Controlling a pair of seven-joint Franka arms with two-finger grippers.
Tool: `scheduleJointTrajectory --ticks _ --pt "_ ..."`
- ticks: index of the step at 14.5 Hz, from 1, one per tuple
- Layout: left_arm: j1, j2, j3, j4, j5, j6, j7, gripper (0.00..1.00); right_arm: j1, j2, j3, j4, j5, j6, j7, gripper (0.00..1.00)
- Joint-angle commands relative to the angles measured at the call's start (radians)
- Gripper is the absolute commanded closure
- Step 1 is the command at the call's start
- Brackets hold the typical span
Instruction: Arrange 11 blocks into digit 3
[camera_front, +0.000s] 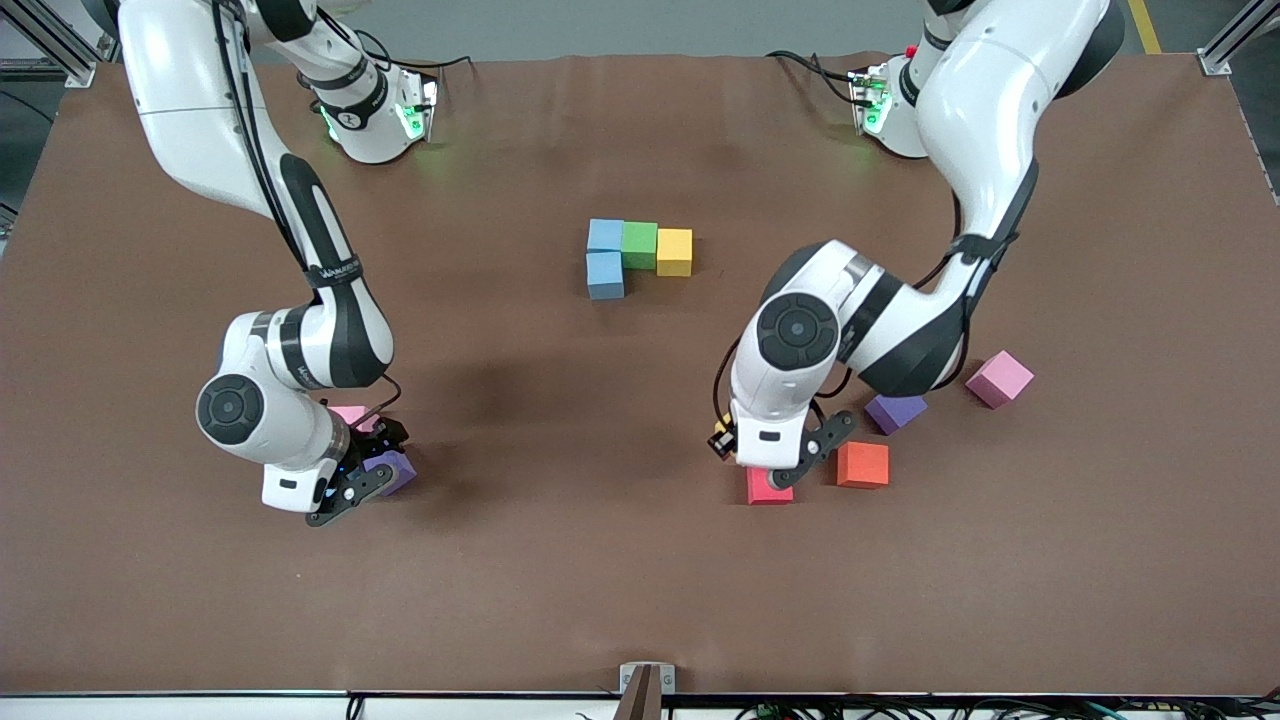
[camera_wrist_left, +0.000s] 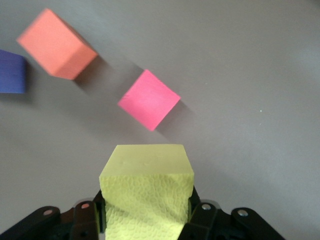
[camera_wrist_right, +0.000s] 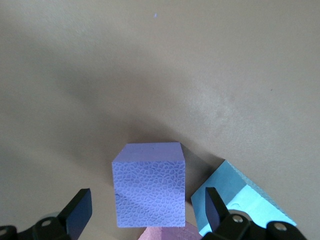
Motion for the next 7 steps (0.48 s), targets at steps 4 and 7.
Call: scheduleJointTrajectory --ticks 4,7 --pt "0.049 -0.085 0.001 -0.031 -0.02 -0.04 0.063 0.6 -0.02 0.053 0.02 0.023 0.002 0.022 -0.008 0.0" --pt "0.049 -0.085 0.003 -0.028 -0.018 -0.04 0.09 0.6 -0.012 0.065 0.022 0.021 0.002 0.043 -0.008 0.19"
